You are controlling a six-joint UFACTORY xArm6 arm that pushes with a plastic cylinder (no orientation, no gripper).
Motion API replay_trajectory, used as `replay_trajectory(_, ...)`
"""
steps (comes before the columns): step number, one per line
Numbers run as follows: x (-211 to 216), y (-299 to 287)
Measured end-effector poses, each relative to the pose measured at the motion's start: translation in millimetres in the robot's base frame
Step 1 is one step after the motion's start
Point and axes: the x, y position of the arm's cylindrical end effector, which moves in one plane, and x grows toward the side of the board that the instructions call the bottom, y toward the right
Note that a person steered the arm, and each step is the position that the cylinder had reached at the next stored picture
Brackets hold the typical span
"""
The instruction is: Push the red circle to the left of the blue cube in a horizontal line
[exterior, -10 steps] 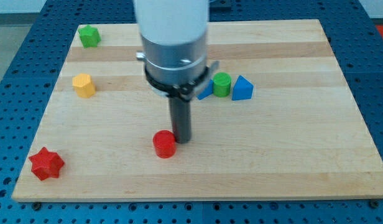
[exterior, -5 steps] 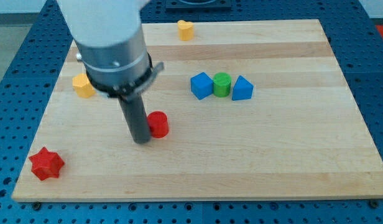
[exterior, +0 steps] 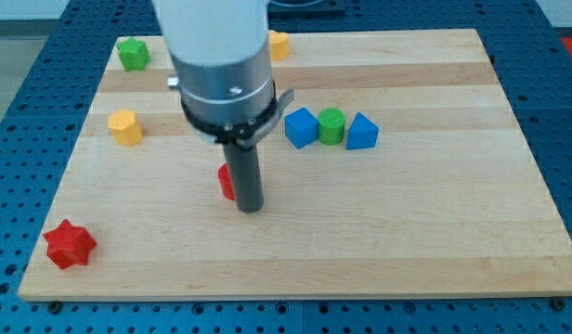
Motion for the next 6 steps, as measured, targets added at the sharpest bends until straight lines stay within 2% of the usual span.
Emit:
replay_trajectory(1, -33.9, 0.0)
replay_trajectory(3, 5.6, -10.4)
replay_trajectory(4, -13.4, -28.3)
replay_trajectory(5, -54.9, -28.3)
replay_trajectory(6, -63.3, -28.3)
